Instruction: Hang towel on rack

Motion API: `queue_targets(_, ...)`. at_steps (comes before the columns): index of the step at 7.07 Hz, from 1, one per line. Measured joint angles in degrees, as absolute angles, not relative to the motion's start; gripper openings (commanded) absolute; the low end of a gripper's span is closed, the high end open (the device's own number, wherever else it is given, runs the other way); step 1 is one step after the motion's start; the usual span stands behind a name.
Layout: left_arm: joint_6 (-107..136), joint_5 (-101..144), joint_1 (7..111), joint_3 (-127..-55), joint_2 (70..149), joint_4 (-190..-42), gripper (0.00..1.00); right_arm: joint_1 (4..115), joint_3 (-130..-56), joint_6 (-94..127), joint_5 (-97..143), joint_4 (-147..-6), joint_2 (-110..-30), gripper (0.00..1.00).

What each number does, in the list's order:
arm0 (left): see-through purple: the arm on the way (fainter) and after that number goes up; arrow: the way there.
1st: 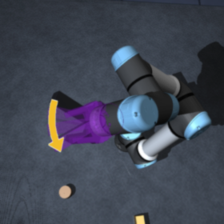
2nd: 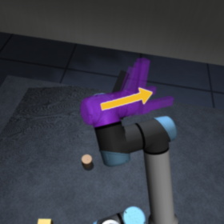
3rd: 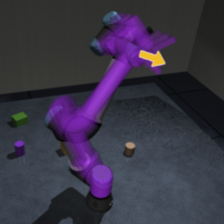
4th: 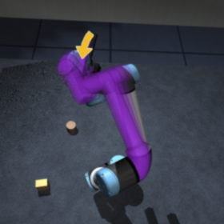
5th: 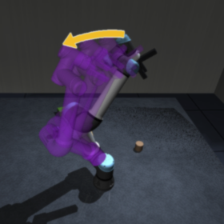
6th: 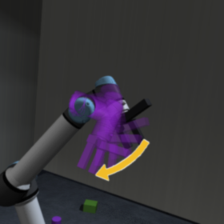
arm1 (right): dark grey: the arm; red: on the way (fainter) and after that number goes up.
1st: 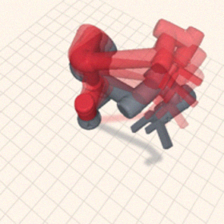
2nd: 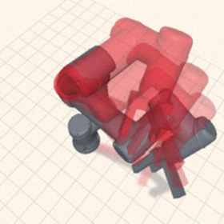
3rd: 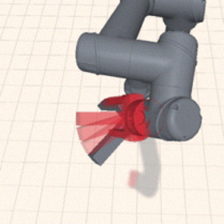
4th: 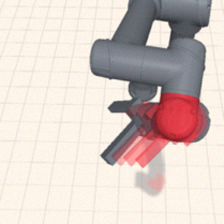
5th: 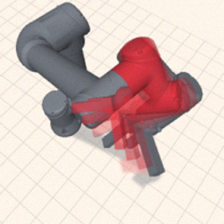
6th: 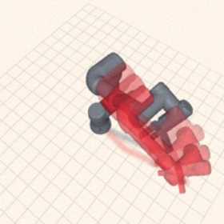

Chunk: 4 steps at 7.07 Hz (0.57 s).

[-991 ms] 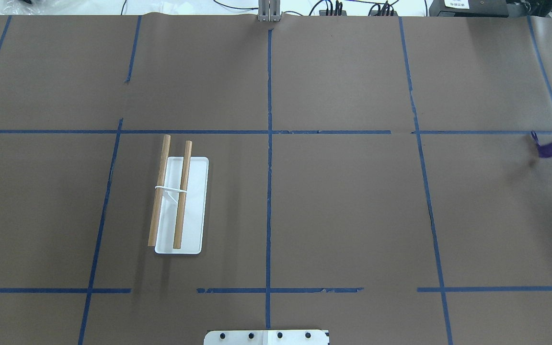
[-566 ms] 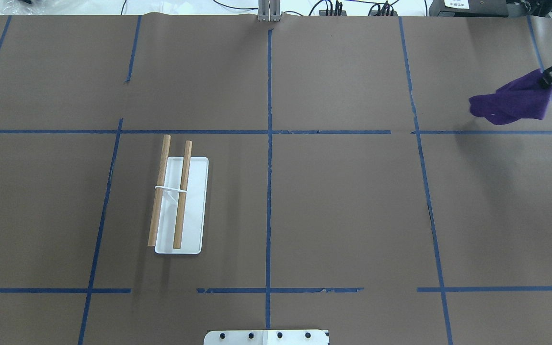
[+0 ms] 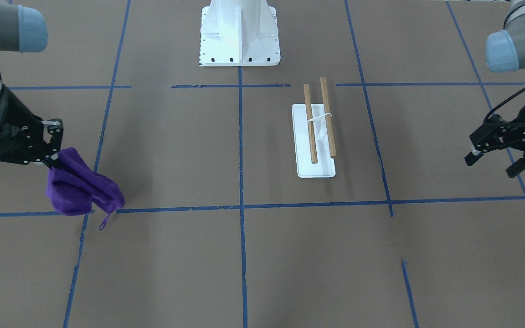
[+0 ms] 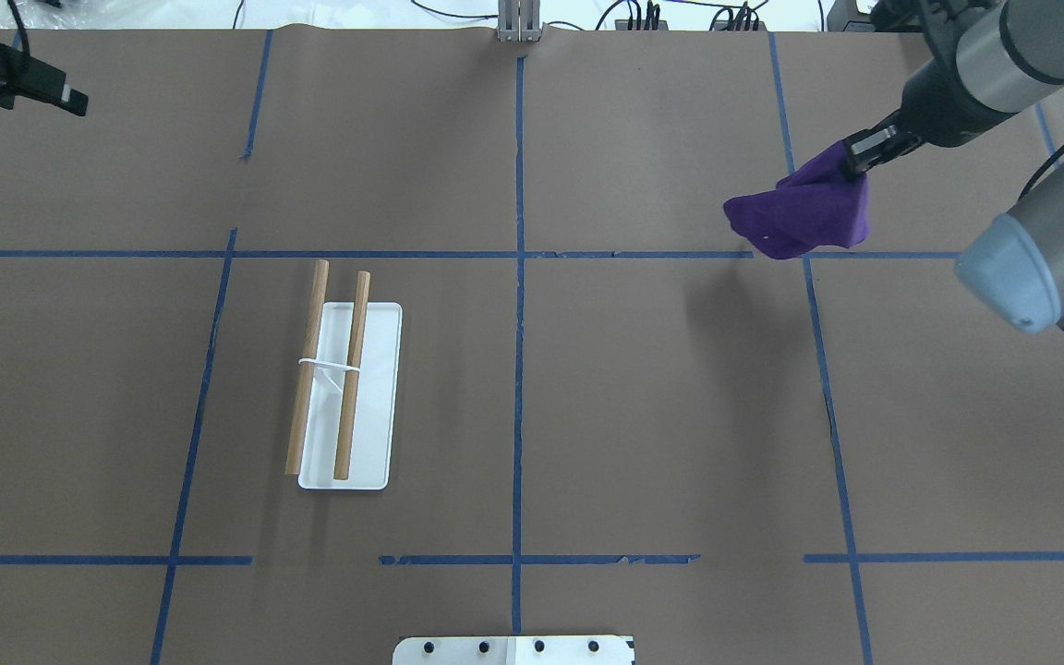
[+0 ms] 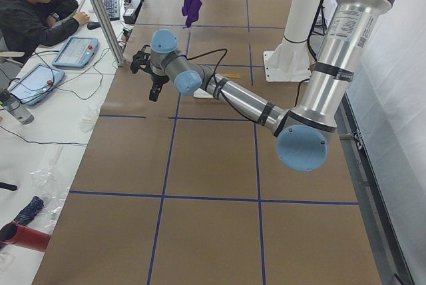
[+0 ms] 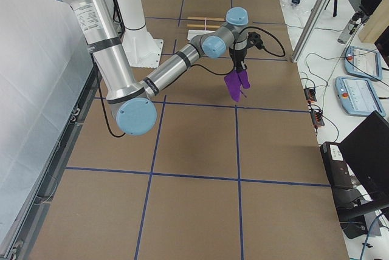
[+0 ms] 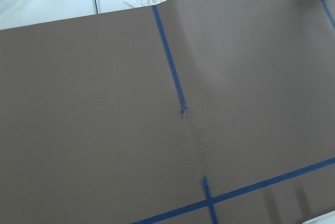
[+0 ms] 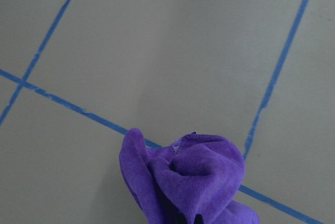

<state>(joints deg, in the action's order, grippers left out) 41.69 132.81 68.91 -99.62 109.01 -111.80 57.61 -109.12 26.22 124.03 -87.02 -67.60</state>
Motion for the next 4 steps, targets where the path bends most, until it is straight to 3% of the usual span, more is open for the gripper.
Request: queue_targets(4, 89.63, 127.90, 53.14, -99.76, 118.74, -121.18, 1.00, 43.81, -113.06, 42.30, 114.31, -82.21, -61.79, 0.00)
